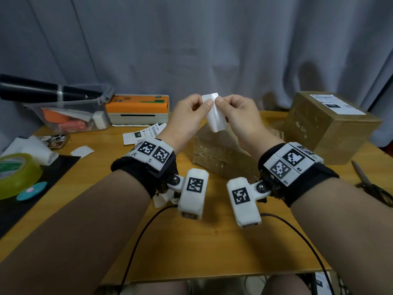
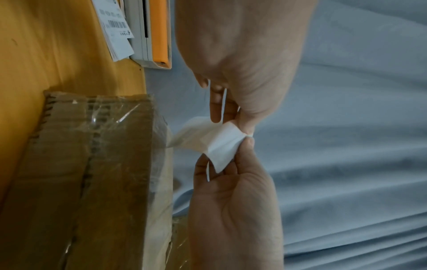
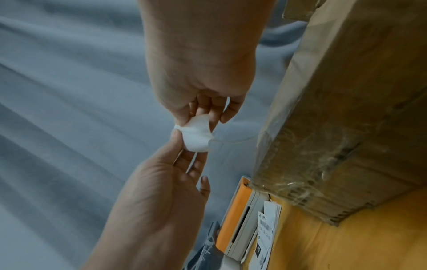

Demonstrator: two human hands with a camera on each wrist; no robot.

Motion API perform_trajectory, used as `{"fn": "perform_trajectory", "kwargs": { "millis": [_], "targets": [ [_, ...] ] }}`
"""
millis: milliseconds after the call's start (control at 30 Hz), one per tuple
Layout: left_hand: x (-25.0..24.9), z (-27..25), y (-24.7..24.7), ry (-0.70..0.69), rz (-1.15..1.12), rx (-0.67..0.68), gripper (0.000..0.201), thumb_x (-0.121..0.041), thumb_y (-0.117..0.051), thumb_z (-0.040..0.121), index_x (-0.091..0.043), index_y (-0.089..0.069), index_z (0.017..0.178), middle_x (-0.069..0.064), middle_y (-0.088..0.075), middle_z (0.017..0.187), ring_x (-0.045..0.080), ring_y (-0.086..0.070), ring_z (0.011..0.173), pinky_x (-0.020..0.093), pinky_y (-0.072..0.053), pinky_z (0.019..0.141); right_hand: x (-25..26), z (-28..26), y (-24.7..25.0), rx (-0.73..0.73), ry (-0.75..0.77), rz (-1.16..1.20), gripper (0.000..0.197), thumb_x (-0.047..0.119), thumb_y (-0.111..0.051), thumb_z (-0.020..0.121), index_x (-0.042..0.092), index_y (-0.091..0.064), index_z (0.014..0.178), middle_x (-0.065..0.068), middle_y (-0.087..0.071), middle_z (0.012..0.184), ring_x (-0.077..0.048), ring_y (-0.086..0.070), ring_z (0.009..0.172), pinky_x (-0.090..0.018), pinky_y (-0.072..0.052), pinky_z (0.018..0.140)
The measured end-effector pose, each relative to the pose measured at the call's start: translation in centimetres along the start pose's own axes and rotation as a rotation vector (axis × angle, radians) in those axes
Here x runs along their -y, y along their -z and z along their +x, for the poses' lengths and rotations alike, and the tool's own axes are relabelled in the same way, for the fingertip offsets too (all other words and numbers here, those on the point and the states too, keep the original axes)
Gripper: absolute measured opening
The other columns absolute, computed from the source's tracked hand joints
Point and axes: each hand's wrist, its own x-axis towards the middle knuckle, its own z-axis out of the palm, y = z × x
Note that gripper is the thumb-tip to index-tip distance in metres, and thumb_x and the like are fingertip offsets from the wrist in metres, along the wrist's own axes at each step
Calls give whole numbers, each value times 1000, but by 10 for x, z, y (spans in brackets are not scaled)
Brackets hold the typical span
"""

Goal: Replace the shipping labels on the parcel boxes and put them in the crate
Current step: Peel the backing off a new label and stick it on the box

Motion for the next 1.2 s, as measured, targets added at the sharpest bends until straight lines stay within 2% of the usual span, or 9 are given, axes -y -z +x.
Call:
{"fn": "perform_trajectory", "kwargs": {
  "millis": [133,300,467,533,600,733,867,1033,1200],
  "targets": [
    [2,-1,-1,53,-45,-11,33,-23,-54,94,-18,-41,64,-2,-41,67,11,-40,68,24,-34,65,-2,-1,-2,-9,-36,12,23,18,-55,94,14,-59,71,0,-58,72,-10,-52,69,-26,-45,69],
    [6,-1,3,76,-53,-34,30,-24,-51,95,-16,-42,68,6,-41,74,15,-39,71,24,-34,64,-2,-1,-6,-57,-77,58,21,20,-54,95,10,-61,78,3,-56,66,-11,-52,65,-27,-46,66],
    [8,-2,6,81,-34,-71,31,-24,-49,97,-17,-44,67,-5,-48,72,4,-44,66,9,-37,56,-2,-1,-8,-98,-97,115,26,19,-53,96,11,-58,72,0,-53,62,-14,-50,63,-28,-45,62],
    [9,-2,7,89,-37,-82,26,-24,-48,97,-11,-52,75,-2,-55,80,6,-49,73,11,-42,63,-2,0,-8,-112,-104,115,25,20,-53,96,11,-59,73,-1,-53,65,-18,-50,68,-32,-44,66],
    [11,-2,8,99,-32,-83,24,-26,-48,97,-9,-55,83,1,-56,87,8,-51,77,16,-43,66,-3,1,-7,-126,-112,105,25,20,-53,96,11,-59,73,-2,-54,66,-17,-50,68,-30,-44,65],
    [15,-3,9,103,18,-82,28,-28,-46,98,-19,-45,72,-4,-49,77,5,-45,70,19,-35,60,-4,1,-7,-149,-112,74,29,21,-53,96,13,-57,69,3,-50,60,-8,-45,55,-20,-40,55],
    [19,-2,10,99,28,-102,29,-30,-45,98,-16,-42,72,0,-49,79,8,-42,66,21,-35,57,-4,1,-6,-172,-134,86,28,22,-52,97,10,-57,71,4,-49,58,0,-43,46,-15,-39,49],
    [21,-3,9,94,-20,-162,28,-26,-43,99,-14,-40,74,-5,-43,69,4,-37,58,11,-33,50,-4,2,-5,-197,-164,94,31,23,-53,96,11,-55,68,1,-45,57,-9,-37,52,-22,-35,54],
    [23,0,10,110,-29,-195,24,-28,-41,100,-14,-45,80,3,-55,84,10,-52,73,18,-40,54,-5,1,1,-205,-180,97,28,24,-53,96,7,-57,74,-1,-45,58,-11,-37,54,-23,-35,55]
  ]
}}
